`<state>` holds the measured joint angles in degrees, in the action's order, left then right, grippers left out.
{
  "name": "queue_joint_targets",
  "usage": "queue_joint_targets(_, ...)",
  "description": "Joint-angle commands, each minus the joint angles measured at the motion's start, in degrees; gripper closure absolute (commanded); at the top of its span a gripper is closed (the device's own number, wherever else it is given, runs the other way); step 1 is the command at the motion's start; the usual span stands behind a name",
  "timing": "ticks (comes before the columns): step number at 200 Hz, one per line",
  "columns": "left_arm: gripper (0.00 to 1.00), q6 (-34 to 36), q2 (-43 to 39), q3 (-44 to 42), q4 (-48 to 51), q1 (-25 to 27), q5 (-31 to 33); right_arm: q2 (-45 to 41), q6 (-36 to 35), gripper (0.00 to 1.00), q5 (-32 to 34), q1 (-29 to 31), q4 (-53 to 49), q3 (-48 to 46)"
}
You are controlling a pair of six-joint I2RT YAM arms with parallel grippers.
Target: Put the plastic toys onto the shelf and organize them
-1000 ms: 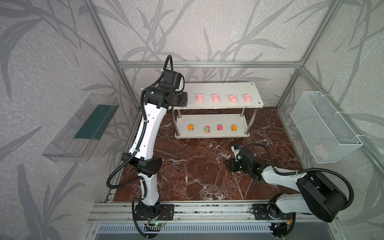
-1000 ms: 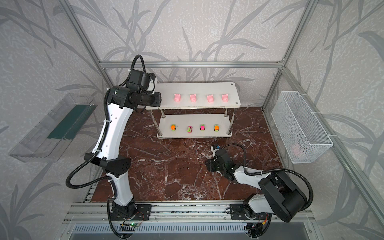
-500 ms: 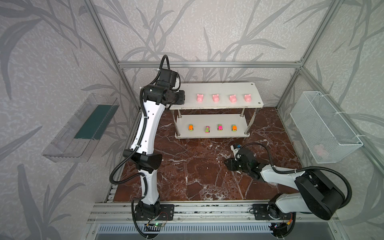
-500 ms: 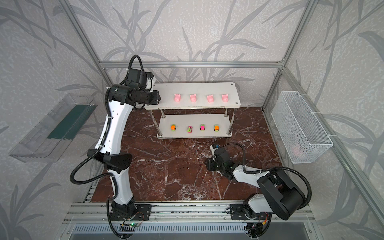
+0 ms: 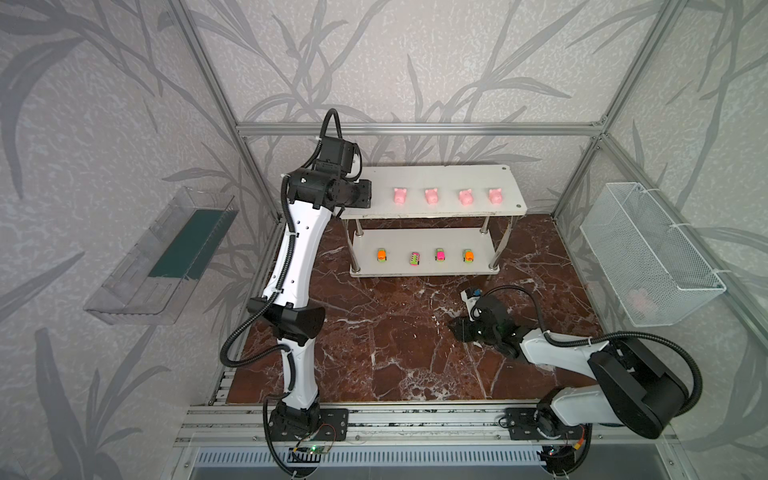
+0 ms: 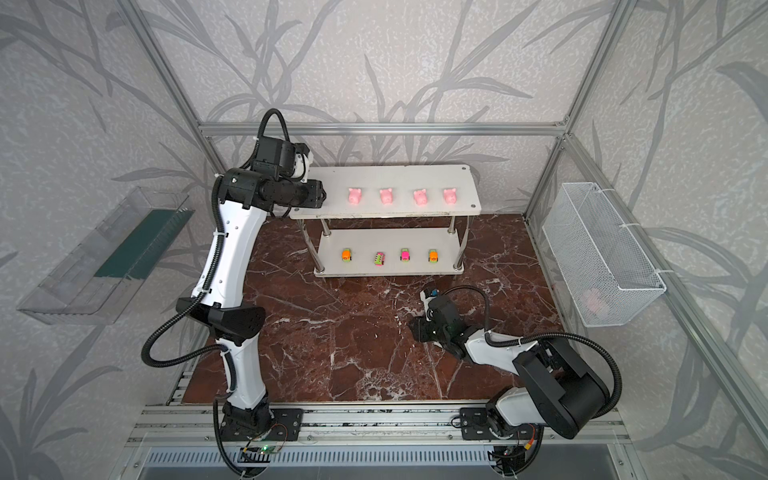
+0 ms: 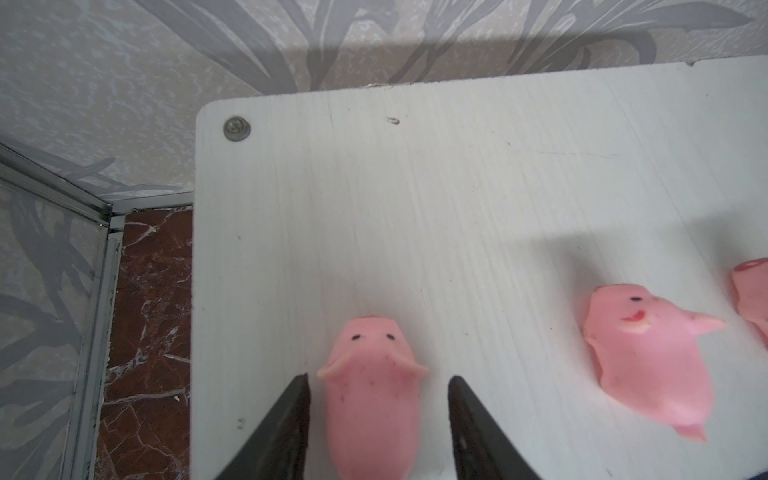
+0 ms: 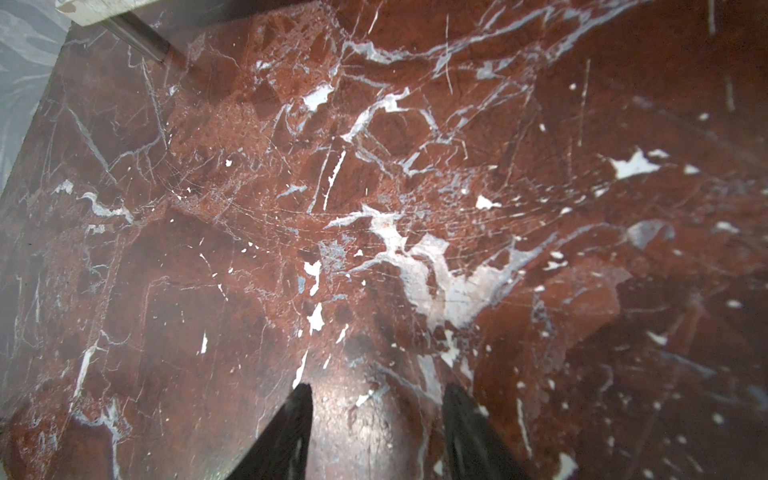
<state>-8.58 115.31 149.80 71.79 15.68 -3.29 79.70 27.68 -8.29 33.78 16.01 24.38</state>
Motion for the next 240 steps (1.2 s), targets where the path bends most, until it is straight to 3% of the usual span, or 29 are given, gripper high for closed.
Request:
queue_joint_targets(1,0.41,0.8,-0.5,1.7,-0.2,-0.3,0.4,0.4,0.5,0.48,-0.8,-0.3,-0.8,1.5)
queue_joint_targets(48,0.31,1.1,-3.4,3.3,-3.2,-0.8,-1.0,-0.9,0.3,0.48,-0.4,-0.3,-1.6,1.5)
queue_joint_targets(100,0.30,1.1,-11.3,-0.3,-7.1,-1.2,-0.4,-3.1,0.0,0.48,0.7,-0.3,-2.7,1.1)
queue_joint_targets(148,0.29,0.9,-28.4,-20.7,-18.1,-1.3,4.0,-8.4,-2.9,0.48,3.3,-1.2,-6.2,0.7)
queue_joint_targets(199,0.29,-1.7,-50.4,-54.1,-33.2,-1.4,13.3,-17.3,-5.5,0.49,4.7,-5.0,-11.8,1.1)
queue_joint_targets(240,0.29,-5.5,-63.3,-73.4,-38.7,-1.5,20.5,-22.3,-7.2,0.49,5.3,-7.1,-13.7,1.0)
